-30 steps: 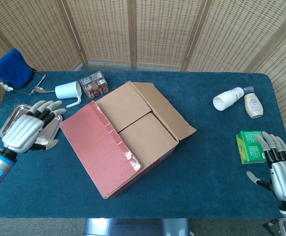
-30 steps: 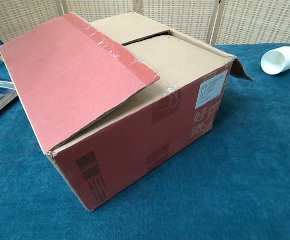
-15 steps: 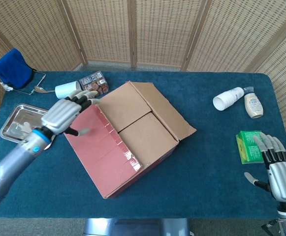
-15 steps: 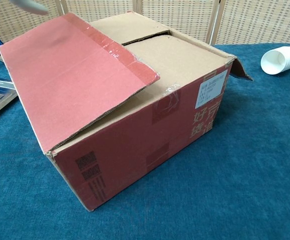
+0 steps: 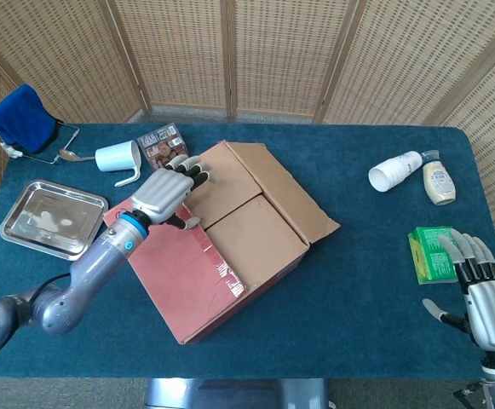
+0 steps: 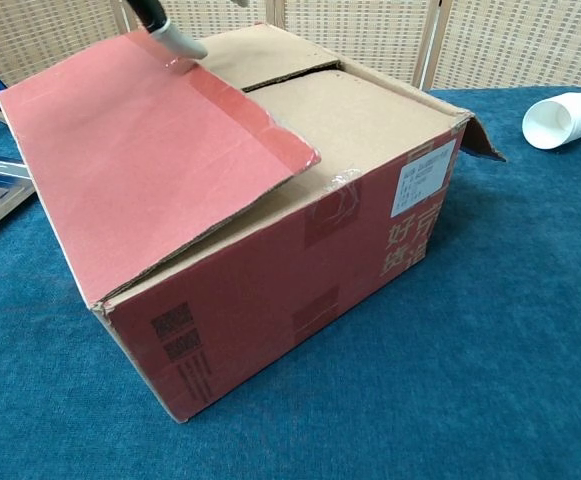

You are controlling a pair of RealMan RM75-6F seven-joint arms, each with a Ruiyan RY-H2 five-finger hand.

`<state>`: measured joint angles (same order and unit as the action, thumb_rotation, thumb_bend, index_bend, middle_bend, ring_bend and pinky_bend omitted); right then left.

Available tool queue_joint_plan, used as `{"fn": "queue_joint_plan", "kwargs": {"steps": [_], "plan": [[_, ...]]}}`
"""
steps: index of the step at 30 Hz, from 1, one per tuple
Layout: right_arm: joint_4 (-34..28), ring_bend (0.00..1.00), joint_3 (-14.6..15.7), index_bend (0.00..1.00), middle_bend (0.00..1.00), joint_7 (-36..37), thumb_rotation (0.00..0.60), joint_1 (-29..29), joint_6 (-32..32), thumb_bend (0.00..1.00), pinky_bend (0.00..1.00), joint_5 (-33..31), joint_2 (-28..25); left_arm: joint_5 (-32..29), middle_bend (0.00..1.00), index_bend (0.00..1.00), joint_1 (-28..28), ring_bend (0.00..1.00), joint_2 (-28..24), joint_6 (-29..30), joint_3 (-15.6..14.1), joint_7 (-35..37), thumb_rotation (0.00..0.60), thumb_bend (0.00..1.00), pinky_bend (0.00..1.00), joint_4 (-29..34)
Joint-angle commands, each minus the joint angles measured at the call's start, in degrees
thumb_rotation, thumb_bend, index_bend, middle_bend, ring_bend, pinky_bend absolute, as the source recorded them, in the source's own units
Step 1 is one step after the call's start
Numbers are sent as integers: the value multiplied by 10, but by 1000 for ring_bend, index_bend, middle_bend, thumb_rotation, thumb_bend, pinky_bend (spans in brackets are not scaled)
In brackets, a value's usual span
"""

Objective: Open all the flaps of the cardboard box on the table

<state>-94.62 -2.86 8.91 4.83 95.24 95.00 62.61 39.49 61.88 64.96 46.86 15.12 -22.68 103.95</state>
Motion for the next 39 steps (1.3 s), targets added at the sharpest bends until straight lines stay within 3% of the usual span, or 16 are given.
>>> {"fn": "queue_joint_plan", "kwargs": {"steps": [1, 7, 13, 18, 23, 28, 39], "plan": [[0, 0, 0, 0, 0, 2, 600, 0, -1, 102, 0, 1, -1, -29, 210, 285, 15, 57, 20, 36, 1, -18, 588, 0, 14, -4], [-1, 0, 0, 0, 0, 6, 600, -1, -2, 98, 0, 4, -2, -65, 246, 383, 18, 79, 38, 83, 7, -27, 455, 0, 51, 0], [-1, 0, 1, 0, 0, 2, 600, -2, -3, 98, 0, 8, -1, -98, 284, 426, 24, 122, 50, 102, 11, -35, 377, 0, 139, 7], [0, 0, 0, 0, 0, 0, 600, -3, -3, 98, 0, 10, 0, -115, 325, 426, 33, 185, 63, 104, 10, -45, 374, 0, 220, 6], [0, 0, -2, 0, 0, 2, 600, -3, -3, 98, 0, 11, 1, -126, 443, 424, 40, 297, 68, 110, 7, -60, 371, 0, 336, 9], [0, 0, -2, 0, 0, 4, 600, -4, -3, 99, 0, 12, 0, -127, 499, 424, 44, 332, 70, 115, 6, -70, 374, 0, 360, 8], [0, 0, -3, 0, 0, 2, 600, -3, -6, 100, 0, 12, 3, -142, 591, 431, 55, 350, 83, 126, -6, -102, 375, 0, 308, 2]]}}
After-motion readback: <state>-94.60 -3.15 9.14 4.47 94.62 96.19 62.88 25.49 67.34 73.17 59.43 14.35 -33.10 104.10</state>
